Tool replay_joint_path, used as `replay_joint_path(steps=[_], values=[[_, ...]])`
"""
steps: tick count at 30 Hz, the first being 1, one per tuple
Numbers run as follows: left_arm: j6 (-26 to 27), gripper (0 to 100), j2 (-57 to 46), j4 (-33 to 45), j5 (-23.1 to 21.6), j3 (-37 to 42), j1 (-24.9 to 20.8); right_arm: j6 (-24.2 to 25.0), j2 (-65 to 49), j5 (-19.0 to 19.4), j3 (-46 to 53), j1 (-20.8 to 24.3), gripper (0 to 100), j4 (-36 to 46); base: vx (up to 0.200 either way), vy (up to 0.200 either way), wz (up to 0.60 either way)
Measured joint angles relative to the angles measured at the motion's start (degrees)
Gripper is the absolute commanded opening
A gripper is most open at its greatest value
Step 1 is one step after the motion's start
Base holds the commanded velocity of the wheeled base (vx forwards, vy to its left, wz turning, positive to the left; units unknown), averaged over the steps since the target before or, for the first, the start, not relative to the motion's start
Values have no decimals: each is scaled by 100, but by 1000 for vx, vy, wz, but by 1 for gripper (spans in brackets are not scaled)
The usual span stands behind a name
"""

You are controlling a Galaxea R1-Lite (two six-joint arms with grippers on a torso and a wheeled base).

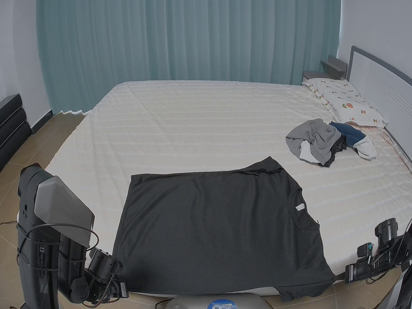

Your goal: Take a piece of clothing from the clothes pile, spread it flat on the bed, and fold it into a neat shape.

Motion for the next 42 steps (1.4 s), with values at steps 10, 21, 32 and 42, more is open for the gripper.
replay_joint_path(steps=[10, 21, 32, 42], values=[[-35, 0, -755, -336, -649, -4, 402, 99, -271, 390, -2, 2, 0, -590, 0, 0, 0], [-841, 0, -1215, -1022, -755, -458, 989, 1223, -328, 467, -521, 206, 0, -1429, 0, 0, 0], [-953, 0, -1547, -1221, -755, -522, 1011, 1406, -501, 457, -714, 273, 0, -1458, 0, 0, 0], [-929, 0, -1420, -1178, -723, -592, 967, 1406, -566, 460, -767, 300, 0, -1426, 0, 0, 0]])
